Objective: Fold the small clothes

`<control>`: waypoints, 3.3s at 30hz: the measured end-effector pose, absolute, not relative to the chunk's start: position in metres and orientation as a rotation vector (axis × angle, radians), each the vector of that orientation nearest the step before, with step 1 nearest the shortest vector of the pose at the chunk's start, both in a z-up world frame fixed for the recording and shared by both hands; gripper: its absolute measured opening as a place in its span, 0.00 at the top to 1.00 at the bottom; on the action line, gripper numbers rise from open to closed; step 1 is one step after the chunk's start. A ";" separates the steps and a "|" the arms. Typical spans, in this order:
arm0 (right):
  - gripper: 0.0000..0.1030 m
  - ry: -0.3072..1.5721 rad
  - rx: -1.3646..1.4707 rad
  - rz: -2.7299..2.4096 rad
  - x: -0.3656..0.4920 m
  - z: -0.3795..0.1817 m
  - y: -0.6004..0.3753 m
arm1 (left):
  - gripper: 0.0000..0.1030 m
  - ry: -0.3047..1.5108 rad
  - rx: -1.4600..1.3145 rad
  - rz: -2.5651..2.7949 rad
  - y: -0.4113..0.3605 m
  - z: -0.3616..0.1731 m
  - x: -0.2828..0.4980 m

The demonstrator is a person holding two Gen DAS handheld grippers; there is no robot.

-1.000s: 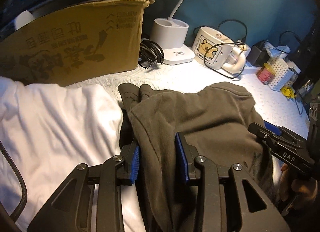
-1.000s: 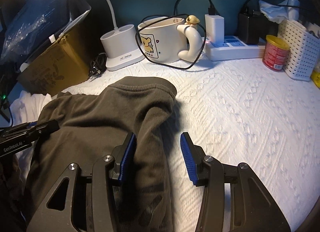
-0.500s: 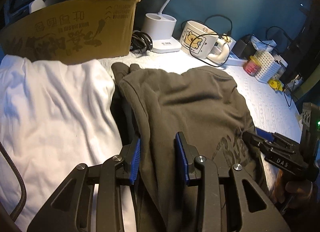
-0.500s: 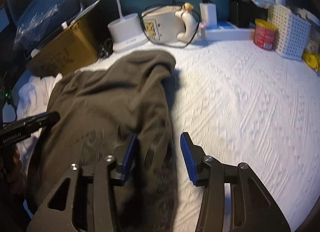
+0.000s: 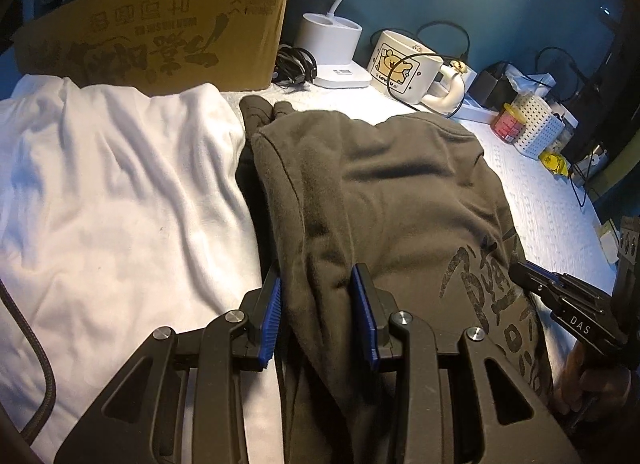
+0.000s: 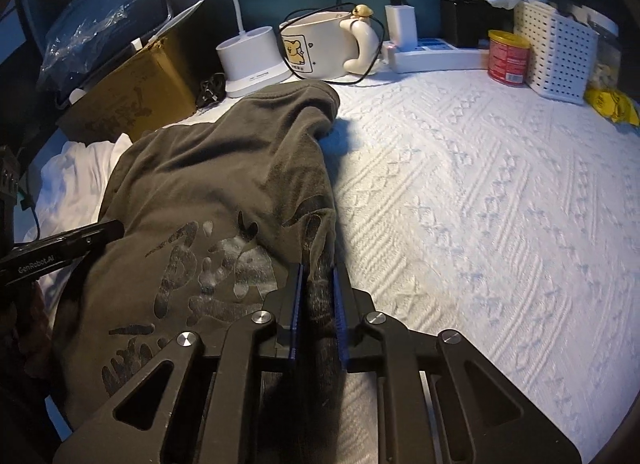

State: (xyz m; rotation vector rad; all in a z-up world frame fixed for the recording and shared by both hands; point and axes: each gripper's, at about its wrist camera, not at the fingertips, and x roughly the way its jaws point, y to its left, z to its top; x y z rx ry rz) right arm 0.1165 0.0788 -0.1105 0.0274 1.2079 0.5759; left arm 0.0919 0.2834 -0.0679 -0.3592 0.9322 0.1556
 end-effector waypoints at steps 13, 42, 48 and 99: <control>0.75 1.247 0.020 0.561 0.099 -0.099 0.066 | 0.60 0.883 -0.363 0.155 0.267 -0.056 0.049; 0.68 1.178 0.017 0.518 0.046 -0.062 -0.005 | 0.37 0.811 -0.357 0.133 0.191 -0.034 -0.005; 0.47 1.152 0.005 0.474 0.040 -0.056 -0.032 | 0.29 0.809 -0.341 0.125 0.173 -0.034 -0.005; 0.40 0.837 -0.015 0.257 0.012 0.087 -0.156 | 0.01 0.502 -0.123 0.087 0.068 0.091 -0.014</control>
